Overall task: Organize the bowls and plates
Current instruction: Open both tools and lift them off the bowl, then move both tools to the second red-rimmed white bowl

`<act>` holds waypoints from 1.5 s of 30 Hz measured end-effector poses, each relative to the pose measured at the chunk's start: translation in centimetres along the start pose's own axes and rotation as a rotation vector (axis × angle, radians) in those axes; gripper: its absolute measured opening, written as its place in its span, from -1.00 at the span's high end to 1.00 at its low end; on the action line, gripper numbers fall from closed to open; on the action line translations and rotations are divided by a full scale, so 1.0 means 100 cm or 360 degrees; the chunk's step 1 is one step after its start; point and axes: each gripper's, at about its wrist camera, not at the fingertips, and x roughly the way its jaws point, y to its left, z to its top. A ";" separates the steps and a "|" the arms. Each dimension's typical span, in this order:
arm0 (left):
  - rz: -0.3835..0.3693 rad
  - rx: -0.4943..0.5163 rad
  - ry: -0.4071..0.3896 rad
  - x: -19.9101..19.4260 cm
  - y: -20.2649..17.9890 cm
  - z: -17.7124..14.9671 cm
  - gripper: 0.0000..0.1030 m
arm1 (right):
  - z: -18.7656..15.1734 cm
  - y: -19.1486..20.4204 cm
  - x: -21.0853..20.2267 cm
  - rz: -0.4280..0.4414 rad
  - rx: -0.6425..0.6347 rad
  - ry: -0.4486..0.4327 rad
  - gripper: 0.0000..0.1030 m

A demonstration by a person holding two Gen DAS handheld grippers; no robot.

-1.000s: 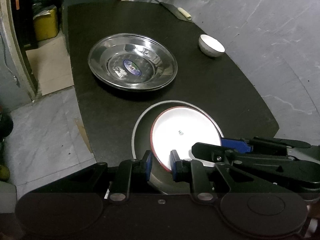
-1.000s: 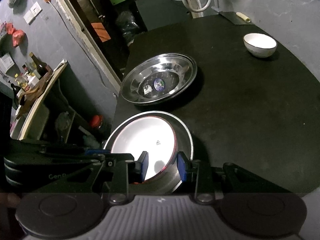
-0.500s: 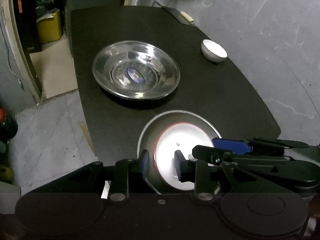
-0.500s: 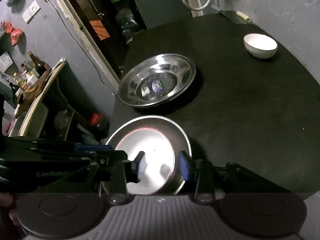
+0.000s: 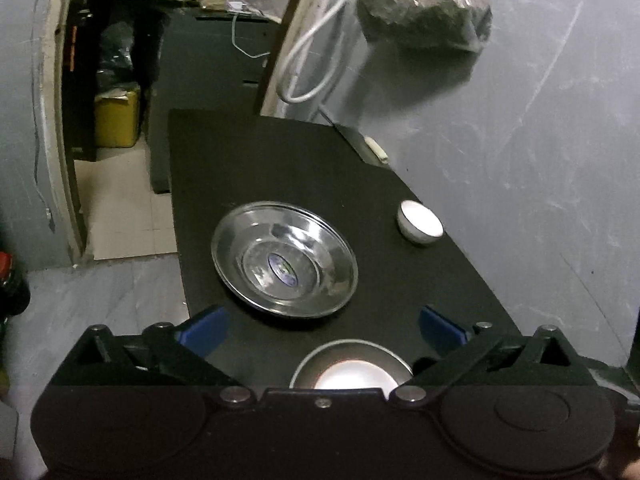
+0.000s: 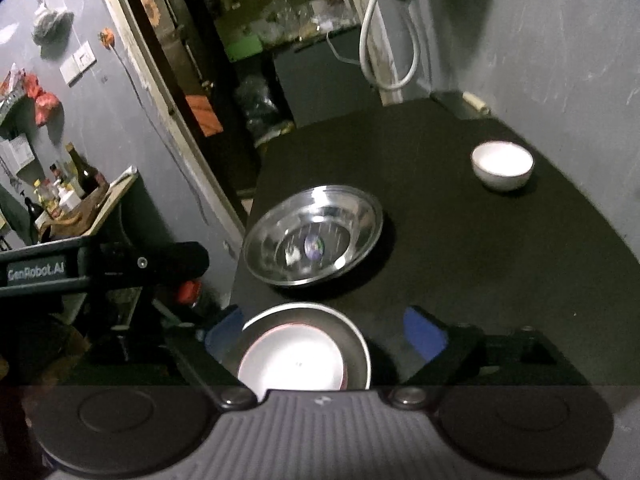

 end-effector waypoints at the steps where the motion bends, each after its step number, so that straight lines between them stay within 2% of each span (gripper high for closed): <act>1: 0.0013 -0.0007 0.0000 0.001 0.001 0.001 -0.98 | 0.001 0.000 -0.001 -0.0007 0.0002 -0.0017 -0.97; 9: 0.0173 -0.0132 -0.0095 0.006 0.016 0.011 -0.98 | 0.007 -0.010 0.002 -0.0233 -0.0018 -0.0170 -1.00; 13: 0.0259 -0.0155 -0.0113 0.016 0.020 0.018 -0.98 | 0.008 -0.025 0.009 -0.0283 0.0024 -0.0171 -1.00; 16: 0.0277 -0.0124 -0.0093 0.030 0.018 0.024 -0.98 | 0.008 -0.039 0.014 -0.0307 0.0069 -0.0165 -1.00; 25: 0.0203 -0.0094 0.0077 0.091 0.005 0.047 -0.98 | 0.004 -0.087 0.032 -0.0302 0.0223 -0.0173 -1.00; 30: 0.0153 -0.0033 0.0062 0.129 -0.012 0.065 -0.99 | 0.014 -0.107 0.047 -0.0338 0.0210 -0.0208 -1.00; 35: 0.0081 0.0062 -0.0069 0.169 -0.038 0.089 -0.99 | 0.040 -0.136 0.071 -0.0394 0.0233 -0.0251 -1.00; 42: -0.0020 0.0240 -0.0048 0.237 -0.079 0.111 -0.99 | 0.072 -0.168 0.107 -0.0508 0.0256 -0.0345 -1.00; 45: -0.0031 0.0293 -0.0024 0.260 -0.092 0.117 -0.99 | 0.081 -0.176 0.122 -0.0555 0.0257 -0.0342 -1.00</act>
